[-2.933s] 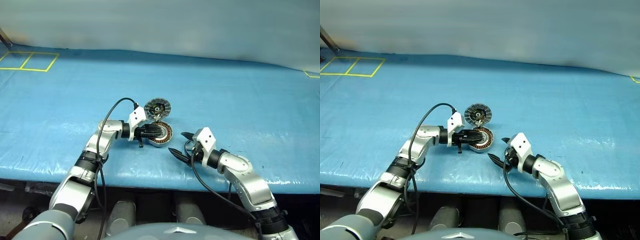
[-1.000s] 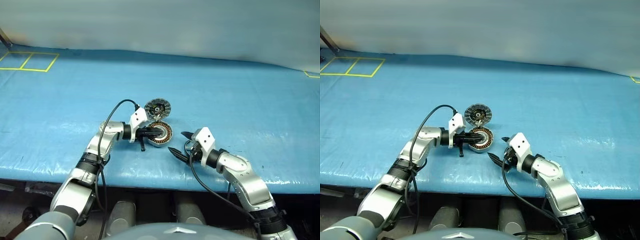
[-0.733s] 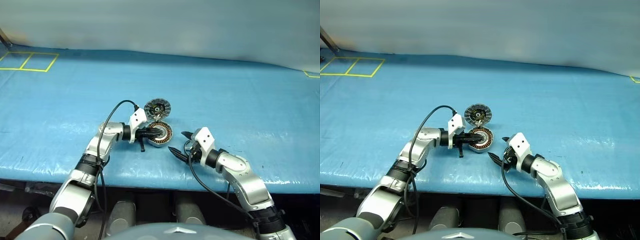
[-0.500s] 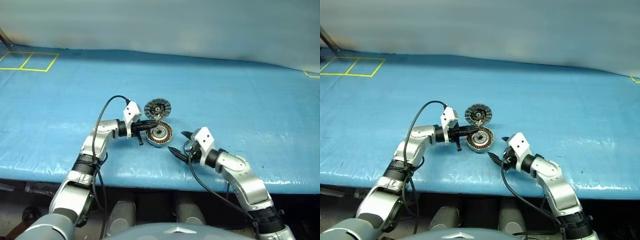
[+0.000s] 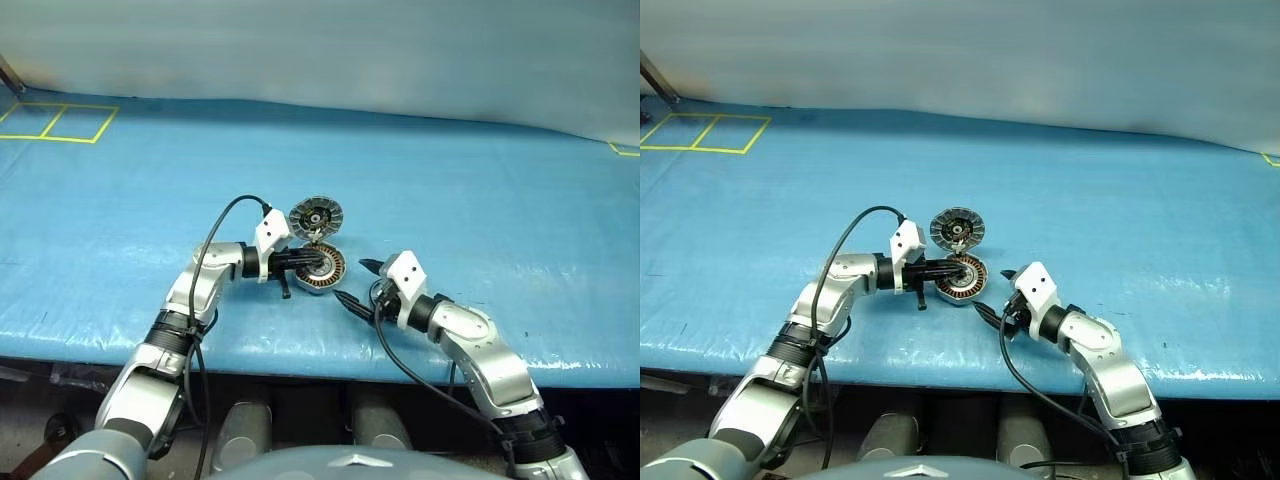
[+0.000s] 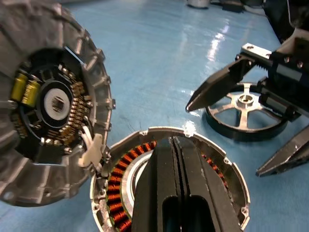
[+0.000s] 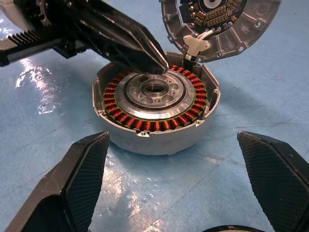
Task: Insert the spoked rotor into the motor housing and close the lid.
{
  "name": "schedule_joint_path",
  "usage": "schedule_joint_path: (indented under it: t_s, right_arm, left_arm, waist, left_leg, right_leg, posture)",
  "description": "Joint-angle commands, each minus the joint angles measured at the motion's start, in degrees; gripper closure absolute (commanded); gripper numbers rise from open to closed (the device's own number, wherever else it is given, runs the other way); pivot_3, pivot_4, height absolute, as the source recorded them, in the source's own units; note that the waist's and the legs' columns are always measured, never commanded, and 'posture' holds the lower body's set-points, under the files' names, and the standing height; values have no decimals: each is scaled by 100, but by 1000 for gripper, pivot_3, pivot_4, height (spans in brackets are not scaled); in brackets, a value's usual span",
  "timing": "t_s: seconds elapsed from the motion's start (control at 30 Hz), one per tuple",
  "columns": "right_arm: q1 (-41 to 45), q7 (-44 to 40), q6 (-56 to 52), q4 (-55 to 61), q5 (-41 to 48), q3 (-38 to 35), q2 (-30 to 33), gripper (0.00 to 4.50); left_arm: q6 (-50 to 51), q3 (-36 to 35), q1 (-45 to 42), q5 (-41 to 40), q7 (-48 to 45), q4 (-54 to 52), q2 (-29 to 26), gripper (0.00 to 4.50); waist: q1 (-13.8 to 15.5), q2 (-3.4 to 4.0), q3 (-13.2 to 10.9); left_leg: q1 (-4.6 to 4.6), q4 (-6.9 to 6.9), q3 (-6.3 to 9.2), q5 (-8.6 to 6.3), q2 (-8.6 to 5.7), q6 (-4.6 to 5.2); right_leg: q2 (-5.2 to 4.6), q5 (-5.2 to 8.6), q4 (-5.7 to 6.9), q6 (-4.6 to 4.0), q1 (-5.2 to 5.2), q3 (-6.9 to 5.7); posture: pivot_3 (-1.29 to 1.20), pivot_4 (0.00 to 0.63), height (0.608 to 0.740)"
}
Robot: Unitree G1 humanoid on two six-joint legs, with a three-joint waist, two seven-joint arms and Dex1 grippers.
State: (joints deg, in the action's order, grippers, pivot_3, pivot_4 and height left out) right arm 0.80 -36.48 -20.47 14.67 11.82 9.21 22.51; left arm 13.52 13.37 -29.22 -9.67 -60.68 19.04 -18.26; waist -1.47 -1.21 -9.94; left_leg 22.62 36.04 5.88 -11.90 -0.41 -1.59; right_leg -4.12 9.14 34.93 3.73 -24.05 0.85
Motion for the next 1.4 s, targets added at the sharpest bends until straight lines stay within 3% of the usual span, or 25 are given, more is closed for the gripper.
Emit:
schedule_joint_path:
  t_s: [0.03,1.4]
  right_arm:
    - [-13,-5,128,148,14,-10,-3,0]
    - [-64,141,114,104,-35,-3,-46,0]
  left_arm:
    - [-169,0,-183,72,37,74,2,4466]
    - [-625,1039,-473,1177,-517,274,-624,4466]
  waist:
    - [0,0,0]
    - [10,4,10]
  left_leg:
    - [0,0,0,0,0,0]
    - [-10,1,1,0,1,0]
  right_leg:
    - [0,0,0,0,0,0]
    - [0,1,-1,0,12,0]
  posture:
    - [0,150,740]
    - [0,150,740]
